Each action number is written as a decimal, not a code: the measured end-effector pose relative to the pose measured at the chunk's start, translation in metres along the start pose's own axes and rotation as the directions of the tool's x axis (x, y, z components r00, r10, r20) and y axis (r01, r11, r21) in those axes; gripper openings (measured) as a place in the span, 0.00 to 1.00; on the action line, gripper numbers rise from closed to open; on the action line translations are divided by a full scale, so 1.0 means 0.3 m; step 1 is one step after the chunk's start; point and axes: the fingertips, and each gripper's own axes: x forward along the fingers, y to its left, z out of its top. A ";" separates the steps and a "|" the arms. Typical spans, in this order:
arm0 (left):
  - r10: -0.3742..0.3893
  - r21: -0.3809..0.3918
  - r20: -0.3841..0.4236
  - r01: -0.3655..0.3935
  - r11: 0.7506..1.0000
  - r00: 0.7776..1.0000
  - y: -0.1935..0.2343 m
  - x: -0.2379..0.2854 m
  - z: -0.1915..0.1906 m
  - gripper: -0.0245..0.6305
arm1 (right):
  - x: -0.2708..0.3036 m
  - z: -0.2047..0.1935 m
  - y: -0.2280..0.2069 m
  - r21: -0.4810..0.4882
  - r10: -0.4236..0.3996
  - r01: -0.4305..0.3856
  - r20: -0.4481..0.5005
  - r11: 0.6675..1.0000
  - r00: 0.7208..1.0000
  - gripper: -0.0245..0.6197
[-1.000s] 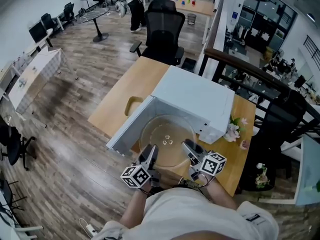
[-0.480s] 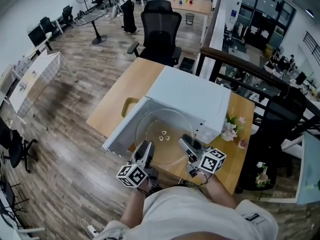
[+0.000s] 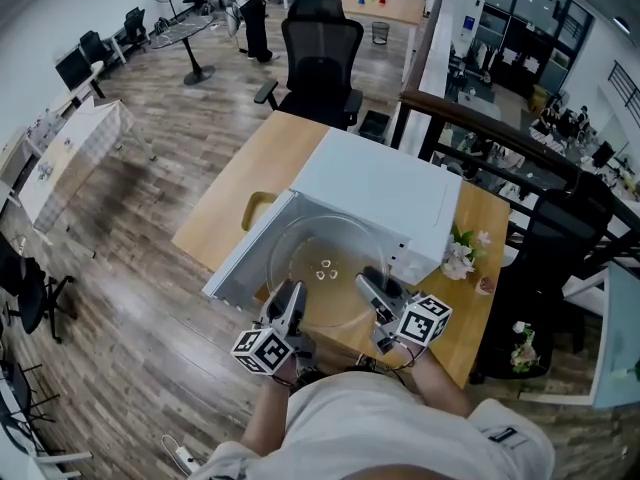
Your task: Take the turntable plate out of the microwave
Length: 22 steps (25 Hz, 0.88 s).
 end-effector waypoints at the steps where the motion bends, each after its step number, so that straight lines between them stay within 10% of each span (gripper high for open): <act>1: 0.001 0.000 -0.001 -0.001 1.000 1.000 -0.001 -0.001 0.000 0.30 | -0.001 0.000 0.000 0.001 0.000 0.000 -0.001 1.000 1.000 0.26; 22: -0.015 -0.003 -0.008 0.015 1.000 1.000 -0.001 0.008 -0.004 0.30 | -0.004 0.008 0.000 -0.011 -0.021 0.021 0.002 1.000 1.000 0.26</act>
